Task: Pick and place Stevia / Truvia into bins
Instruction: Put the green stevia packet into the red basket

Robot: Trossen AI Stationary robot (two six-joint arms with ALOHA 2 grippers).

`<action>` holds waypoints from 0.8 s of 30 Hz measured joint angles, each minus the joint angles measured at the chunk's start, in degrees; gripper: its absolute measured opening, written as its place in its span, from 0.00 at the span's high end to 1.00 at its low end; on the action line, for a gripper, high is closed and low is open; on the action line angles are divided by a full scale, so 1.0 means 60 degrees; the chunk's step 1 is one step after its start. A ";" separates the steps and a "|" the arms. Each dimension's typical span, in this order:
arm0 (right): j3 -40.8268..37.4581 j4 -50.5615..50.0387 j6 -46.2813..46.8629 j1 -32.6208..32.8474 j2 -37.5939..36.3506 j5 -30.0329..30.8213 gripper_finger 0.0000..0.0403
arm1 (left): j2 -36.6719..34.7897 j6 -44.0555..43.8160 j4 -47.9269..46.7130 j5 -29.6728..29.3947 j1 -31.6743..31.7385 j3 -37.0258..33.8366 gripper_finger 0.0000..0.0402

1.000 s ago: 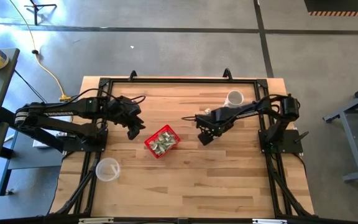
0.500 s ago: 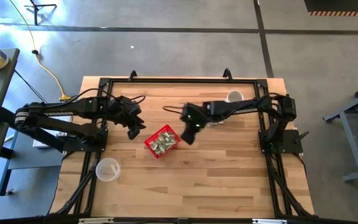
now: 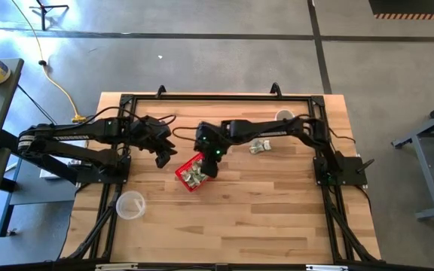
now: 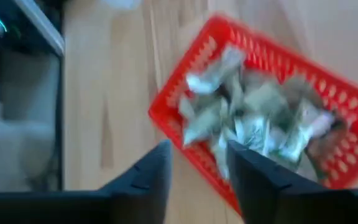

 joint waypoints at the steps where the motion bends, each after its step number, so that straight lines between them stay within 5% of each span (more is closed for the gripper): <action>1: 0.0246 -0.0684 -0.0404 0.0018 0.0031 0.0266 0.60 | 0.0000 0.0000 0.0005 0.0000 0.0000 0.0000 0.55; 3: 0.0581 -0.2223 -0.1222 0.0064 -0.0028 0.1871 0.52 | 0.0000 0.0000 0.0001 0.0001 0.0000 0.0000 0.55; 7: 0.0518 -0.4300 -0.1762 -0.0074 -0.0671 0.6950 0.39 | 0.0000 -0.0003 0.0001 0.0000 0.0000 0.0000 0.55; 11: -0.0420 -0.5478 -0.0548 -0.1602 -0.0652 0.5224 0.37 | 0.0004 -0.0015 0.0007 0.0000 0.0000 0.0000 0.55; 15: -0.1419 -0.5400 0.0371 -0.2694 -0.0681 0.5956 0.36 | 0.0003 -0.0014 0.0015 0.0000 0.0000 0.0000 0.55; 24: -0.3012 -0.3767 0.0302 -0.3245 -0.0704 0.5457 0.36 | 0.0004 -0.0004 0.0011 -0.0087 0.0000 0.0000 0.55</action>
